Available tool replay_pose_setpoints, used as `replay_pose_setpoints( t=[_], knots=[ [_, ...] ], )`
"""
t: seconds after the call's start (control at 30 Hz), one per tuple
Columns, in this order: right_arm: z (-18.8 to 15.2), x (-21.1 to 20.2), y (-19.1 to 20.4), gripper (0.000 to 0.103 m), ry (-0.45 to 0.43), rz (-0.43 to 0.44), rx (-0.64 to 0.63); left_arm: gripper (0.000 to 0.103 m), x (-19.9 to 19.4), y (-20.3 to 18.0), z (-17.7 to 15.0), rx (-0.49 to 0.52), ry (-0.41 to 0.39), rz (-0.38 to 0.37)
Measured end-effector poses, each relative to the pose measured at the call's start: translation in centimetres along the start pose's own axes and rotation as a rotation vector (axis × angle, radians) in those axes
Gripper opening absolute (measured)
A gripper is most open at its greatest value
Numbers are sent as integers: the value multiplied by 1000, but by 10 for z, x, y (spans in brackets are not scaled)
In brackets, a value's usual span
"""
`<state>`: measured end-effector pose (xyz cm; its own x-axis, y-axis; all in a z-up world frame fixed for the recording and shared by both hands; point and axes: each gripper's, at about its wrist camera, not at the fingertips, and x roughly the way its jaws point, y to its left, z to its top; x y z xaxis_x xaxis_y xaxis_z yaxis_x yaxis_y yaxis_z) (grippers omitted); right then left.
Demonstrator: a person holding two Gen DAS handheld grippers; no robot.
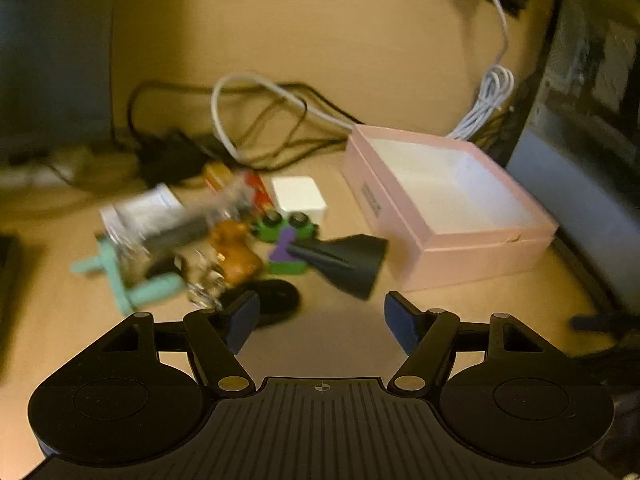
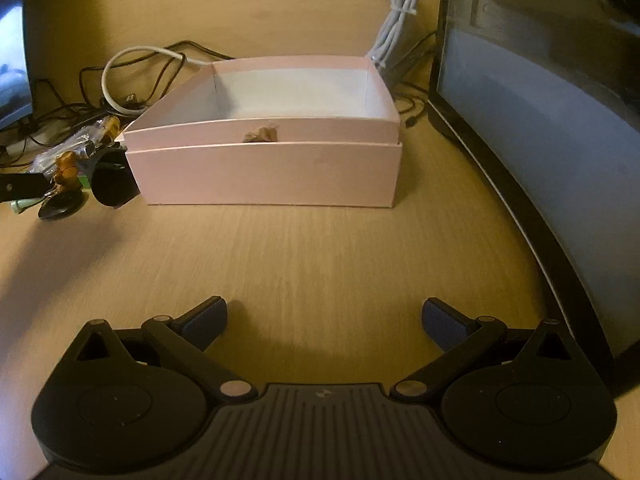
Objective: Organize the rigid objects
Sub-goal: 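Grasp the black cone-shaped object with the left tool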
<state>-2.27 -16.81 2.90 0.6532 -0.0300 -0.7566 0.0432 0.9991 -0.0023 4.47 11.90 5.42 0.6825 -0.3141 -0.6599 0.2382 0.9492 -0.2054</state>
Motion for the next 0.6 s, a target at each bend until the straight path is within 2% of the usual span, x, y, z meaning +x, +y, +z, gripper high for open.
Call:
replay_pose_setpoints(
  t=[0.1, 0.13, 0.23, 0.3, 0.37, 0.43, 0.47, 0.57, 0.6],
  knots=[
    [2, -1, 1, 103, 22, -9, 19, 74, 8, -5, 10, -157, 32, -104],
    [2, -4, 2, 102, 36, -9, 32, 74, 12, -6, 16, -209, 31, -112],
    [-1, -24, 6, 94, 41, 24, 63, 74, 28, -5, 34, -329, 63, -55],
    [-7, -51, 10, 94, -51, 3, 41, 74, 43, -2, 43, -381, 83, -12],
    [-17, -79, 16, 94, -201, -124, 12, 74, 57, -1, 48, -414, 91, 23],
    [-27, -103, 17, 94, -360, -286, 48, 74, 70, -4, 50, -420, 107, 66],
    [-29, -110, 15, 94, -387, -308, 54, 74, 78, -5, 50, -423, 120, 81],
    [-31, -125, 3, 94, -373, -240, 15, 71, 99, -8, 44, -443, 163, 91],
    [-32, -129, 0, 94, -370, -222, -1, 68, 101, -8, 43, -438, 132, 94]
  ],
)
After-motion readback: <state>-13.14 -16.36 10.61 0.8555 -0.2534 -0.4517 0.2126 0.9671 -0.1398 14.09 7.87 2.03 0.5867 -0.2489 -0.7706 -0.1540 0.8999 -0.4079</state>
